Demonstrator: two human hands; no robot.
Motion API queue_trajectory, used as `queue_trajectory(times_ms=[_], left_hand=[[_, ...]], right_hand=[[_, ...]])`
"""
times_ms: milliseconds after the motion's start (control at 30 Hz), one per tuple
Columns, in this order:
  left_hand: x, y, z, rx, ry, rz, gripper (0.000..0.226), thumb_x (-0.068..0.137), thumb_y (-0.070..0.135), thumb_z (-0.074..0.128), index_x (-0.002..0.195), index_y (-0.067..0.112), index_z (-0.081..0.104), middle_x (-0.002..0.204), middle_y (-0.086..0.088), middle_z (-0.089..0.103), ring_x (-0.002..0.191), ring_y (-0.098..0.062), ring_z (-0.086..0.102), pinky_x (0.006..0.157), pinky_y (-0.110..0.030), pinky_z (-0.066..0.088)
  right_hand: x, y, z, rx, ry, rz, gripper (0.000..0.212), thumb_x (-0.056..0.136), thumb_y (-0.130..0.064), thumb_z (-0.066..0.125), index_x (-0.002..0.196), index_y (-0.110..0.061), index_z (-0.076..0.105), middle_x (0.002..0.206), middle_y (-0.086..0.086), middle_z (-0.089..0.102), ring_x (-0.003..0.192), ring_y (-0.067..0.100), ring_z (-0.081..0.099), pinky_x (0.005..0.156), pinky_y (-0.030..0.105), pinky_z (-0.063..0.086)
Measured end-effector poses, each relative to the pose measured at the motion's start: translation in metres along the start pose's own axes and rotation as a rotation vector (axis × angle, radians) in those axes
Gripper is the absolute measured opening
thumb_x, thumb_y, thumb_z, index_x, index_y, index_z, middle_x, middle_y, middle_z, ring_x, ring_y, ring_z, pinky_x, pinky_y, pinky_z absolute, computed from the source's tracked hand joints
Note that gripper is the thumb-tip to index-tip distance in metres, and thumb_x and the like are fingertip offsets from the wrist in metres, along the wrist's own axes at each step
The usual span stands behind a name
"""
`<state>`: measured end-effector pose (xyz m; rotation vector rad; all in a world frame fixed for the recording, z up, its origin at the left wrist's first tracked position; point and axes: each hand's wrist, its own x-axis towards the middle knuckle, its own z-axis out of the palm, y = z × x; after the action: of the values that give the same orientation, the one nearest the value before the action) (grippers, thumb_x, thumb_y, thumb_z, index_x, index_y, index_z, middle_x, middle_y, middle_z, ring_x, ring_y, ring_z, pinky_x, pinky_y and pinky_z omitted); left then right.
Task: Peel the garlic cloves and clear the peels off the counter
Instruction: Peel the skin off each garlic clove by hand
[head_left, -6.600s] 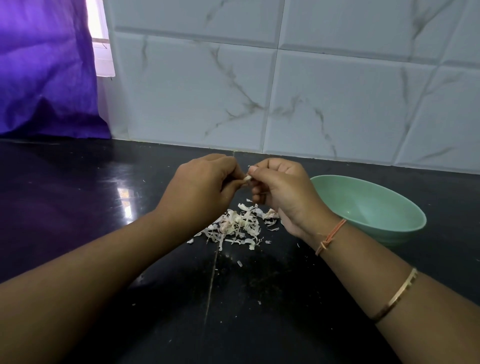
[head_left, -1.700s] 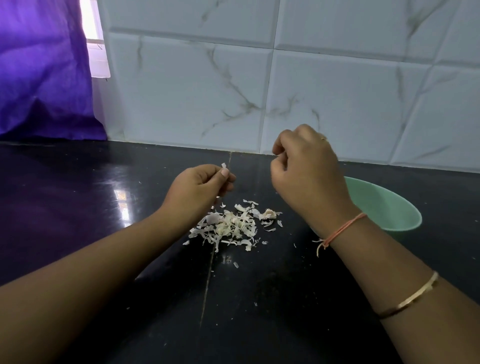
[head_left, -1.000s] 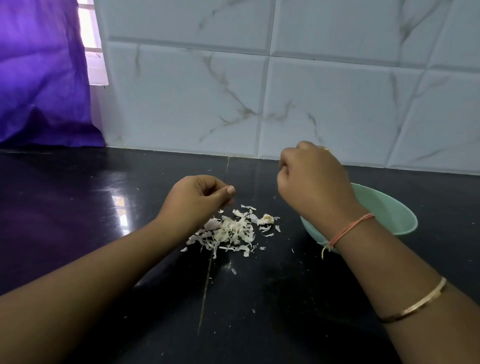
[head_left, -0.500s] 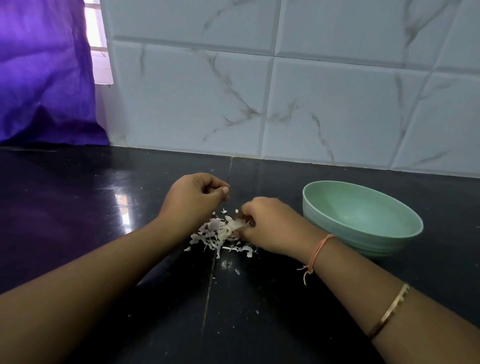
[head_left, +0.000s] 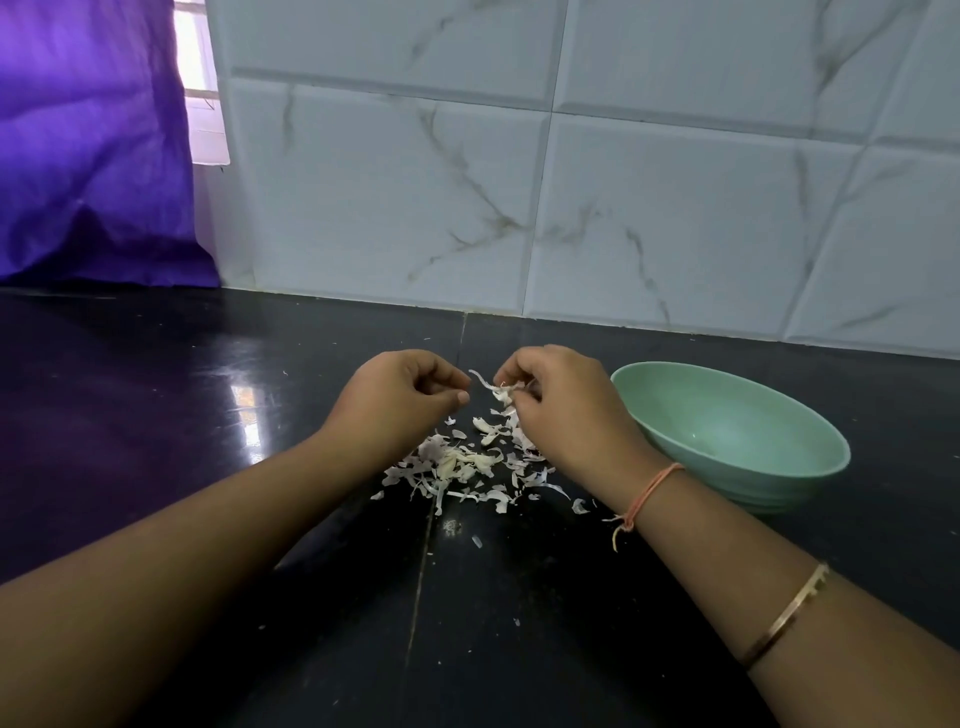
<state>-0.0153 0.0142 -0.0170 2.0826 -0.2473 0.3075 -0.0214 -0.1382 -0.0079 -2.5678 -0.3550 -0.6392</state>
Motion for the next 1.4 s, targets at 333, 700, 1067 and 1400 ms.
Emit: queue_trajectory(times_ms=[333,700,1067,1400], left_hand=[[0.0024,-0.0033,-0.0007,-0.004,0.014,0.02,0.019,0.08,0.014,0.07,0.076,0.032,0.063,0.079,0.001,0.069,0.072,-0.01,0.062,0.076,-0.029,0.052],[0.0039,-0.0019,-0.002,-0.024,0.061,0.039,0.015,0.082,0.014,0.068,0.079,0.029,0.065,0.074,0.006,0.066,0.063,-0.002,0.057,0.061,-0.017,0.046],[0.0004,0.0026,-0.0002,-0.045,0.014,0.058,0.018,0.088,0.016,0.061,0.078,0.03,0.066,0.075,0.005,0.068,0.082,-0.021,0.066,0.078,-0.033,0.051],[0.0016,0.0021,0.0004,-0.141,-0.014,0.145,0.023,0.079,0.012,0.07,0.079,0.035,0.067,0.069,0.01,0.064,0.066,-0.004,0.059,0.072,-0.027,0.05]], right_hand=[[0.0002,0.0023,0.0041,0.029,-0.053,0.022,0.031,0.085,-0.012,0.061,0.115,-0.015,0.062,0.111,0.003,0.055,0.097,0.016,0.059,0.09,0.031,0.046],[-0.0055,-0.0029,0.0022,-0.108,-0.398,-0.098,0.011,0.083,-0.019,0.061,0.091,-0.016,0.069,0.085,-0.007,0.056,0.086,0.013,0.057,0.073,0.023,0.044],[-0.0039,0.0007,0.0022,0.062,-0.111,-0.017,0.004,0.08,-0.018,0.059,0.077,-0.017,0.062,0.077,-0.004,0.064,0.077,0.017,0.06,0.073,0.032,0.05],[-0.0038,-0.0045,-0.0005,0.339,0.126,-0.117,0.004,0.081,-0.008,0.063,0.079,-0.011,0.064,0.068,-0.007,0.061,0.065,0.009,0.059,0.067,0.03,0.052]])
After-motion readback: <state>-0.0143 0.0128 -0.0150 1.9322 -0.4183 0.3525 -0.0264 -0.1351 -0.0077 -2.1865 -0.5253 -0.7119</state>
